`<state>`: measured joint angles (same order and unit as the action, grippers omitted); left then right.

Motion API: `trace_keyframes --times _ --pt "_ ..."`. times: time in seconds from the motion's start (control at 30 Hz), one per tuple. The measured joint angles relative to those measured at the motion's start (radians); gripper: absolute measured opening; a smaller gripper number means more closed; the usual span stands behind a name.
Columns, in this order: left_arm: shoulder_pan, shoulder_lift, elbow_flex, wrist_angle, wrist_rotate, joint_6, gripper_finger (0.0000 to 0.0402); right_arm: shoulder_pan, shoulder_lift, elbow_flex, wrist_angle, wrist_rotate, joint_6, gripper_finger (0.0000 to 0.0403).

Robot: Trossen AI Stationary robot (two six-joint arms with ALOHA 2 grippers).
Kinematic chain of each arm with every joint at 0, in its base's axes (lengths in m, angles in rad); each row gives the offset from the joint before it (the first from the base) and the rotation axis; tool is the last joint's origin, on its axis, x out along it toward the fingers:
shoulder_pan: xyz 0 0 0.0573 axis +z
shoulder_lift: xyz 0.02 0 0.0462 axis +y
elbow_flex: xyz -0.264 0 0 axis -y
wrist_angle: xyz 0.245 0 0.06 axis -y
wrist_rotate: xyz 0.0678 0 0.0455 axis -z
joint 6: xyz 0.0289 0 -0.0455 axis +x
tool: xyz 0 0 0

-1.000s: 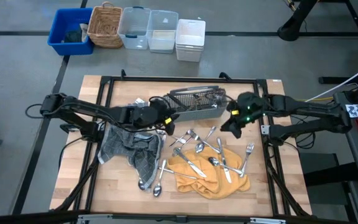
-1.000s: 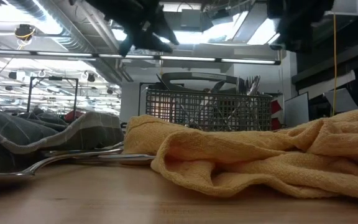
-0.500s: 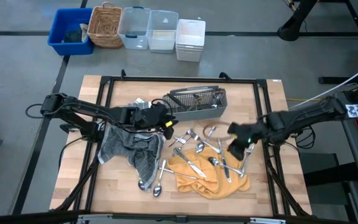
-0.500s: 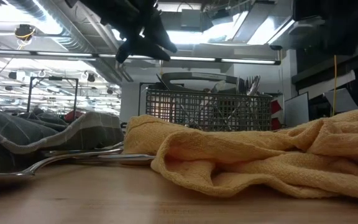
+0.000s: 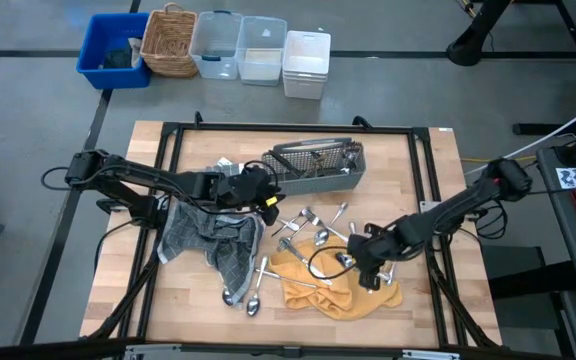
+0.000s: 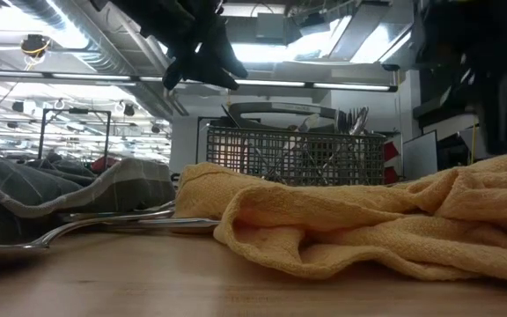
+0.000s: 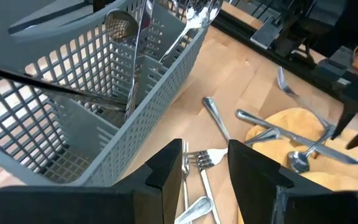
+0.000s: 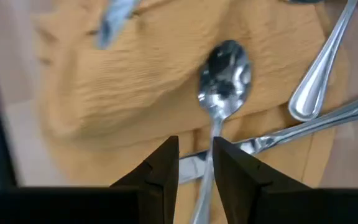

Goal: Sort silverware
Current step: Put the silver spoon into the gray utensil holder

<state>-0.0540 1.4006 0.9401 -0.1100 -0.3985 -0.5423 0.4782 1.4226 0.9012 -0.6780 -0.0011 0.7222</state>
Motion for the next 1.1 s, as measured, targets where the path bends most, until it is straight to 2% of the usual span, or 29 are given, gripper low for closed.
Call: trace_keyframes --times 0.33,0.73,0.83,1.1 --pt "0.0 0.0 0.0 -0.015 0.0 0.0 0.0117 -0.001 0.166 0.0 0.001 0.003 -0.028 0.0101" --pt "0.0 0.0 0.0 -0.015 0.0 0.0 0.0117 -0.001 0.2 0.0 0.042 0.048 -0.03 0.01" --pt "0.0 0.0 0.0 -0.015 0.0 0.0 0.0117 -0.001 0.2 0.0 0.051 0.052 -0.03 0.0088" --pt "-0.001 0.0 0.0 -0.016 0.0 0.0 0.0117 -0.001 0.2 0.0 0.049 0.052 -0.03 0.0024"
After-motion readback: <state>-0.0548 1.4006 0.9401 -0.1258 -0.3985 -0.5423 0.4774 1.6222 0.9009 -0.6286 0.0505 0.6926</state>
